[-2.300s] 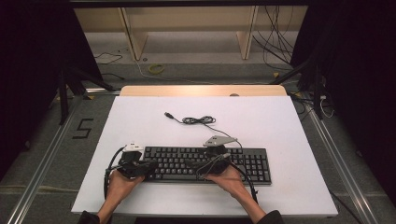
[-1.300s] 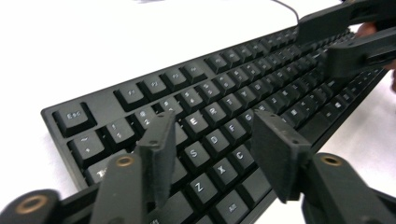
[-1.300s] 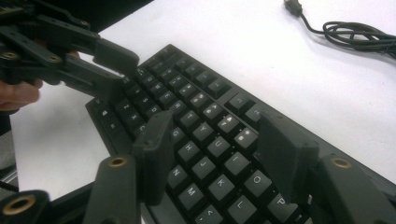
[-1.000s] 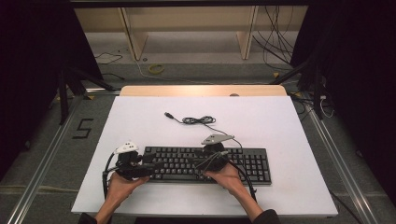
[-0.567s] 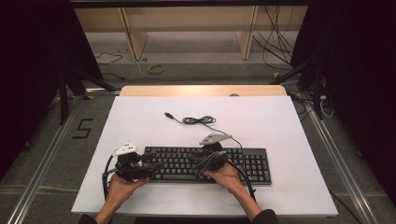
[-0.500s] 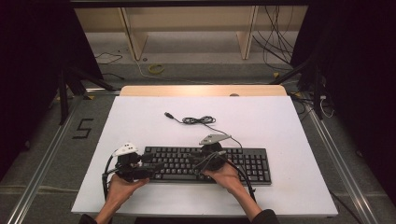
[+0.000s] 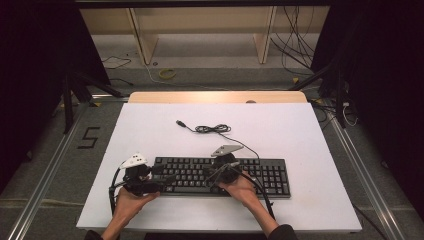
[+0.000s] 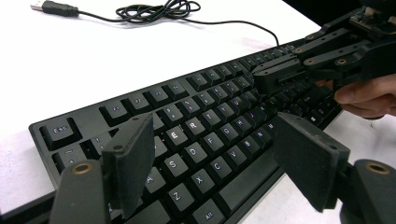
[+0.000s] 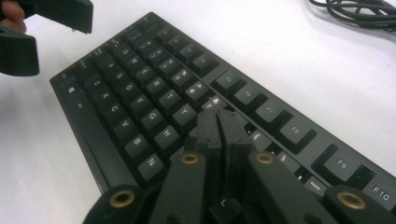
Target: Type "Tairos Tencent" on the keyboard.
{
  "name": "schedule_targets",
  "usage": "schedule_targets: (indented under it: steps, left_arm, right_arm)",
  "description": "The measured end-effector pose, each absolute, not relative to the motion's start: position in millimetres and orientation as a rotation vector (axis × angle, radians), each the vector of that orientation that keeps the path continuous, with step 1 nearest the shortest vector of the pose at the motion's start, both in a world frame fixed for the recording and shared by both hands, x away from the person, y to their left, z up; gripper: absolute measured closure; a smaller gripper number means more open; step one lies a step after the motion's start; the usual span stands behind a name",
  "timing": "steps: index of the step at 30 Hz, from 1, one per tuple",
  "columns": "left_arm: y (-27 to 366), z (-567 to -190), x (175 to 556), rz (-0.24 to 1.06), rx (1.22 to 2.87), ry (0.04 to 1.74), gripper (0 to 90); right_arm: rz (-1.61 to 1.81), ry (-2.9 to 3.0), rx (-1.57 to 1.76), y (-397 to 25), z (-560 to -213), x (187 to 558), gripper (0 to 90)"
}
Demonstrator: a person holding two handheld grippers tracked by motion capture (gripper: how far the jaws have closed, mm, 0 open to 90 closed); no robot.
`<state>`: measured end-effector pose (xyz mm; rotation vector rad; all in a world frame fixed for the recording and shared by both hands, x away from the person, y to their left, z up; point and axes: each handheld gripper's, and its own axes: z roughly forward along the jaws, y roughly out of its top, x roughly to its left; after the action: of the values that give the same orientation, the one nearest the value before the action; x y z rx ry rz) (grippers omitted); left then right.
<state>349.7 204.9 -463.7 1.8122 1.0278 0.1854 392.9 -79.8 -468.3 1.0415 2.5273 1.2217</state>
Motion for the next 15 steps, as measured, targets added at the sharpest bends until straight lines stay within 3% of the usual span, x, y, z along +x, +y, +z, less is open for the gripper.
schedule_targets:
  steps: [15]
  left_arm:
    - [204.6,-464.0,349.2,0.18,1.808,1.028,29.2]
  right_arm:
    - [1.19,2.542,1.054,-77.4,-474.0,395.8,90.0]
